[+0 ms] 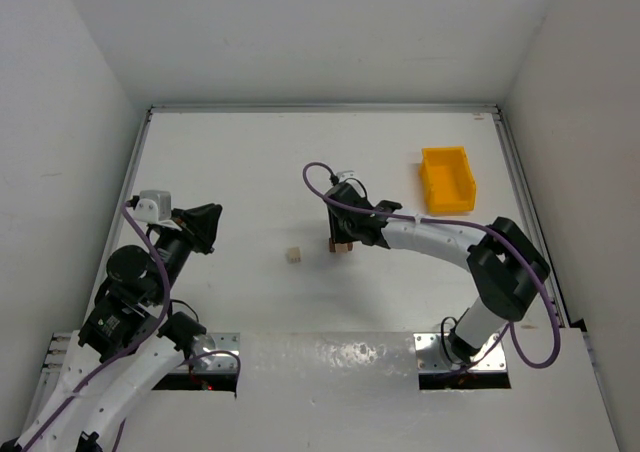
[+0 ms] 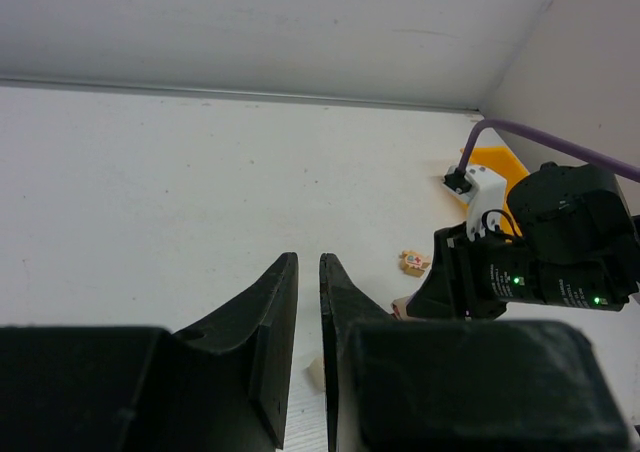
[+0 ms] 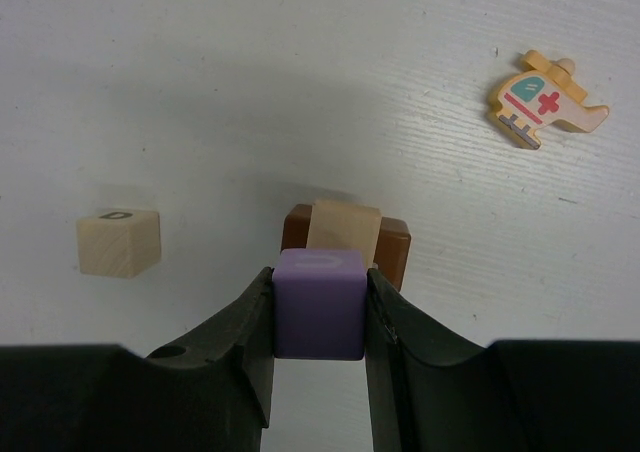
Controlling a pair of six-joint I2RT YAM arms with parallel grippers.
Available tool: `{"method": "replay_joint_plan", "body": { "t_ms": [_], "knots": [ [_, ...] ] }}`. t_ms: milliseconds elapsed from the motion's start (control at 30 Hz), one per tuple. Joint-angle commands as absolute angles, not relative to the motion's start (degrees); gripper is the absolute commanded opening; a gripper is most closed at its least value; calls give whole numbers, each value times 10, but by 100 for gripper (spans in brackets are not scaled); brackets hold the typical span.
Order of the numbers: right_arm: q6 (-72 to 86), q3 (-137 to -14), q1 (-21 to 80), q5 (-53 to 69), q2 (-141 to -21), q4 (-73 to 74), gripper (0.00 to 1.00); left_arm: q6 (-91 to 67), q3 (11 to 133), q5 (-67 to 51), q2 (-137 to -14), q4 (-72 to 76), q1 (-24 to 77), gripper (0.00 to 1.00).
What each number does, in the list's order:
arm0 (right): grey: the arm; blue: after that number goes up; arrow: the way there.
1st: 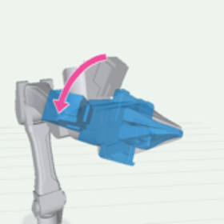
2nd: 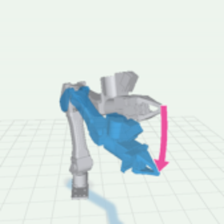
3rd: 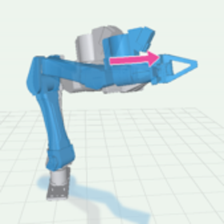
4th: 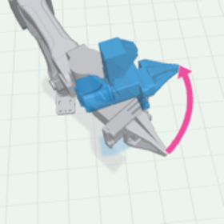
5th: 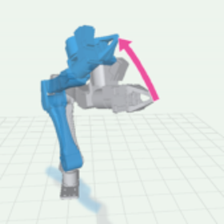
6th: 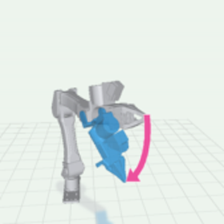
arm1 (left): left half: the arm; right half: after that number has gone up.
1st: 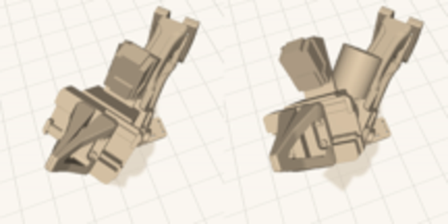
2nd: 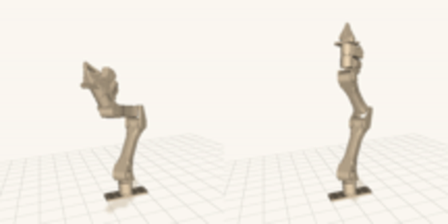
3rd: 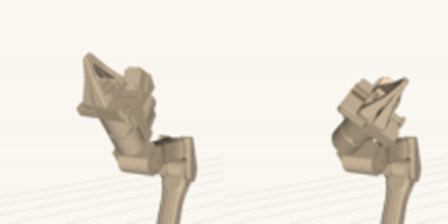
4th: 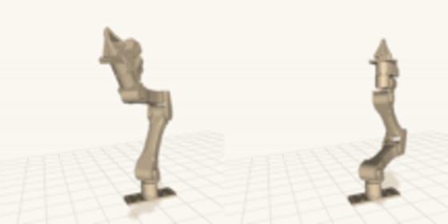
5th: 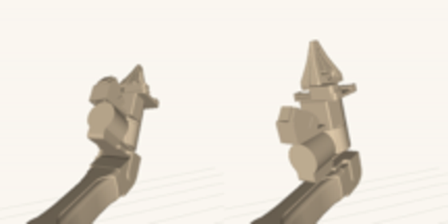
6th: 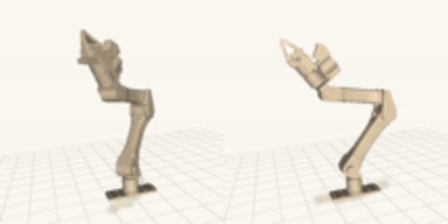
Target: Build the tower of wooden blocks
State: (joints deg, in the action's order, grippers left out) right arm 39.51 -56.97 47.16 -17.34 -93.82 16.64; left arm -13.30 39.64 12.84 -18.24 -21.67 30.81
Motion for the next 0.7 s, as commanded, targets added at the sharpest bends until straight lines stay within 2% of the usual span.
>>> {"method": "replay_joint_plan", "body": {
  "t_ms": [0,667],
  "knots": [
    [406,-568,477,-181,-939,163,33,-126,399,126,-184,-198,315,13],
    [411,-570,483,-191,-960,170,36,-126,399,127,-184,-199,317,13]
  ]
}}
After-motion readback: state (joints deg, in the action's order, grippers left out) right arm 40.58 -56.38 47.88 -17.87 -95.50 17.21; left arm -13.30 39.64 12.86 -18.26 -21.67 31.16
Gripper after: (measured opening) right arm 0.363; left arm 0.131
